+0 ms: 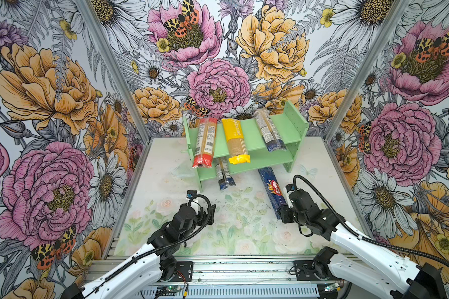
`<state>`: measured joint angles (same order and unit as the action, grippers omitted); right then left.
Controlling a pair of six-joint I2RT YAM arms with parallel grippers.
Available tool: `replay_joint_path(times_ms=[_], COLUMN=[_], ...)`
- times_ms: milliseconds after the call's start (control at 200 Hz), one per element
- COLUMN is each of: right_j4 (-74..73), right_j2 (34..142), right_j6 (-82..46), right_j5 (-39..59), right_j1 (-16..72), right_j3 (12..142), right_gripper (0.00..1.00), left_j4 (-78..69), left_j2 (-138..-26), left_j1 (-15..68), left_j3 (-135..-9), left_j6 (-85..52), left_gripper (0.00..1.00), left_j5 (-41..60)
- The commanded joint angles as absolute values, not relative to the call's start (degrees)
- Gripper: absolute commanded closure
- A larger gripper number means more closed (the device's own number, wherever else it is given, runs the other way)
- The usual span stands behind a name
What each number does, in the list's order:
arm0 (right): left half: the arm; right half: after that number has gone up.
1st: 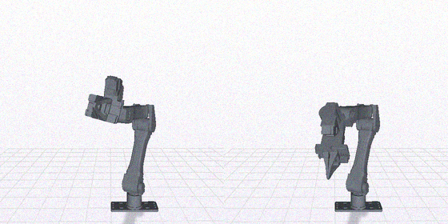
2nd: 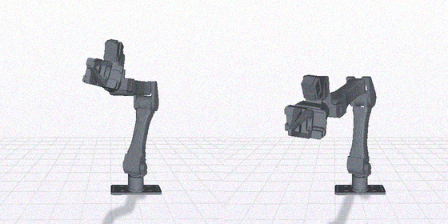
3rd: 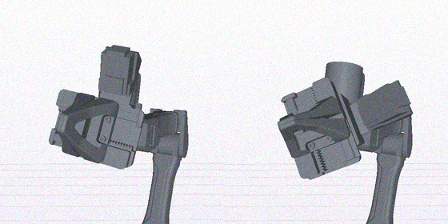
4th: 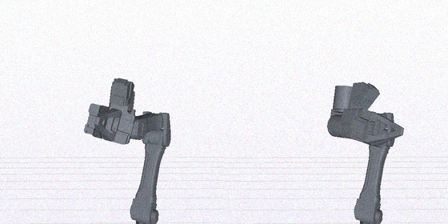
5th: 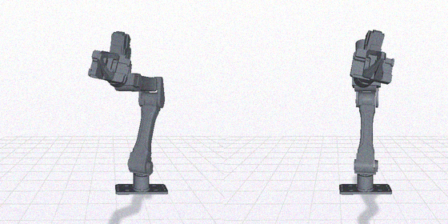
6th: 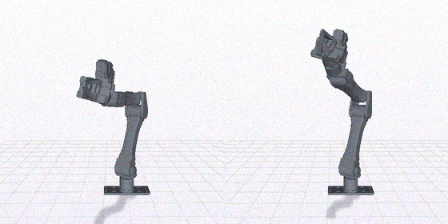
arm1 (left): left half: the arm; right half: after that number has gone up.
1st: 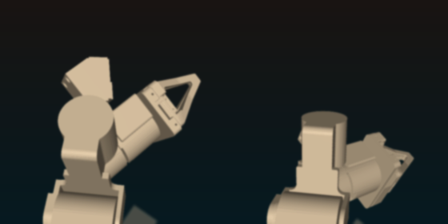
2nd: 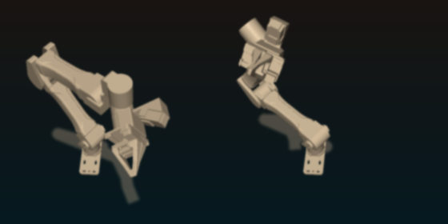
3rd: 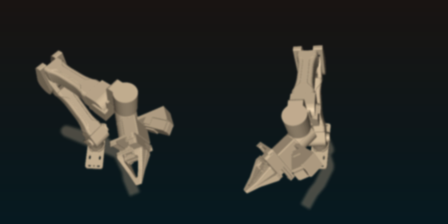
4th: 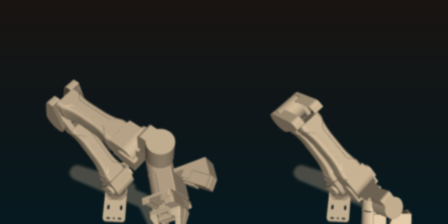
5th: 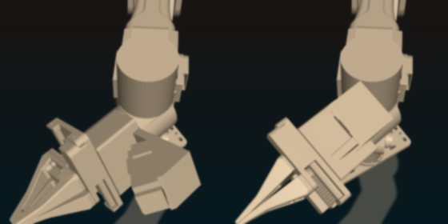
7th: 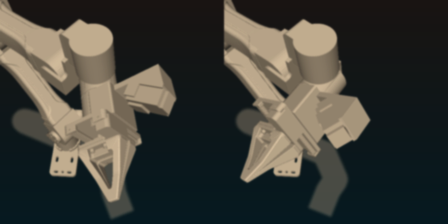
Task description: Place and organize the pasta boxes and bags onto the shelf
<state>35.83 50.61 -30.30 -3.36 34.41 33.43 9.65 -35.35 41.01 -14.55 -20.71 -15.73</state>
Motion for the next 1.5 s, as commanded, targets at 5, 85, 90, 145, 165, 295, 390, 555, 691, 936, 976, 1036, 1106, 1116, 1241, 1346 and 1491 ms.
replay_joint_path(times_ms=[5, 85, 90, 145, 165, 295, 390, 555, 691, 936, 976, 1036, 1106, 1116, 1241, 1346, 1491], right_j4=[31.2, 33.0, 33.1, 34.1, 34.3, 36.0, 38.2, 40.9, 42.9, 43.8, 43.8, 43.7, 43.7, 43.7, 43.3, 42.5, 41.1], right_j2=[48.5, 48.4, 48.4, 48.1, 48.0, 46.8, 46.7, 45.9, 45.6, 44.5, 44.5, 44.8, 45.5, 45.6, 47.6, 48.9, 50.1], right_j6=[-29.0, -29.0, -29.0, -29.0, -29.0, -28.7, -28.5, -28.1, -28.2, -27.8, -27.5, -27.1, -26.4, -26.4, -25.3, -24.5, -23.8], right_j5=[-5.8, -6.1, -6.1, -6.3, -6.3, -6.4, -6.0, -5.7, -5.6, -5.8, -6.2, -6.7, -7.1, -7.2, -7.8, -8.2, -8.4], right_j1=[35.1, 35.3, 35.3, 35.4, 35.3, 35.5, 35.4, 35.6, 35.5, 35.5, 35.5, 35.6, 35.5, 35.6, 35.5, 35.6, 35.5], right_j3=[39.1, 40.2, 40.2, 40.8, 41.0, 42.4, 44.2, 46.8, 48.6, 50.2, 50.3, 50.7, 51.4, 51.5, 53.0, 53.9, 55.1], right_gripper=[1.0, 1.0, 1.0, 1.0, 1.0, 1.0, 1.0, 1.0, 1.0, 1.0, 1.0, 1.0, 1.0, 1.0, 1.0, 1.0, 1.0], left_j4=[8.2, 8.2, 8.2, 8.2, 8.2, 8.2, 8.2, 8.1, 8.2, 8.1, 8.2, 8.1, 8.1, 8.1, 8.1, 8.1, 8.0], left_j2=[-35.2, -35.2, -35.2, -35.2, -35.2, -35.2, -35.2, -35.2, -35.3, -35.3, -35.4, -35.3, -35.5, -35.5, -35.6, -35.6, -35.5], left_j1=[40.6, 40.6, 40.6, 40.6, 40.6, 40.6, 40.6, 40.6, 40.6, 40.6, 40.6, 40.6, 40.6, 40.6, 40.6, 40.6, 40.6], left_j3=[-15.2, -15.2, -15.3, -15.2, -15.3, -15.3, -15.3, -15.2, -15.3, -15.3, -15.2, -15.3, -15.3, -15.3, -15.3, -15.3, -15.3], left_j6=[-21.3, -21.3, -21.3, -21.3, -21.3, -21.3, -21.3, -21.3, -21.2, -21.2, -21.3, -21.2, -21.2, -21.2, -21.2, -21.2, -21.2], left_gripper=[0.01, 0.01, 0.01, 0.01, 0.01, 0.01, 0.01, 0.01, 0.01, 0.01, 0.01, 0.01, 0.01, 0.01, 0.01, 0.01, 0.01], left_j5=[-15.2, -15.2, -15.2, -15.2, -15.2, -15.1, -15.1, -15.1, -15.1, -15.1, -15.1, -15.1, -15.1, -15.1, -15.1, -15.1, -15.2])
